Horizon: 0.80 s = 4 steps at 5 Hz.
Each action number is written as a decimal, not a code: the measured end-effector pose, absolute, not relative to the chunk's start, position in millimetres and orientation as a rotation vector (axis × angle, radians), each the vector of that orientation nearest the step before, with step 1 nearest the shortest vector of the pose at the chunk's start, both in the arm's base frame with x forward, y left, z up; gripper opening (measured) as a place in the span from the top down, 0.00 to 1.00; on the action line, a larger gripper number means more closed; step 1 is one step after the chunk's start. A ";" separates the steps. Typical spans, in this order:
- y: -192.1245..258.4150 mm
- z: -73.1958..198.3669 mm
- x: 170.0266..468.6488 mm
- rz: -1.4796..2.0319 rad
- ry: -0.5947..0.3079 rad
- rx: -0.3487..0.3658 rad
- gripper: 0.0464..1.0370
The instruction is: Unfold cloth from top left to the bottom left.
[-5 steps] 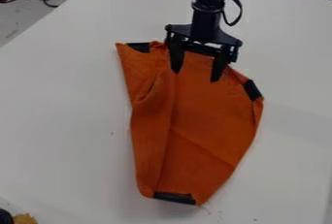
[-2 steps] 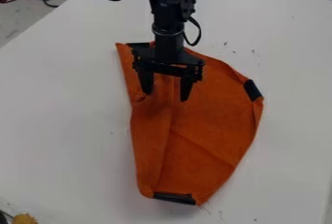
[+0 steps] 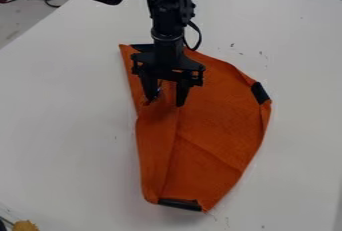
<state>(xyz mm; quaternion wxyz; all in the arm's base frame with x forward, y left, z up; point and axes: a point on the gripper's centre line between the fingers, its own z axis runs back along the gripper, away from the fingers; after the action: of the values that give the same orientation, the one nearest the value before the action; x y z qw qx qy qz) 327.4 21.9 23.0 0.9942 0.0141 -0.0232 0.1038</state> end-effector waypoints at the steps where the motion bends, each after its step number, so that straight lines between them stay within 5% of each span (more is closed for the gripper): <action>1: 21.2 21.5 326.7 0.211 -0.049 0.021 0.63; 2: 22.6 20.3 326.8 0.222 -0.056 0.013 0.87; 3: 22.1 19.7 326.9 0.228 -0.059 0.009 0.98; 4: 24.1 17.9 323.6 0.235 -0.049 0.024 0.99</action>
<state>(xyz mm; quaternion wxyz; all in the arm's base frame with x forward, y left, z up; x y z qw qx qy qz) 323.6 24.1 17.9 0.9927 0.0118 -0.0246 0.1171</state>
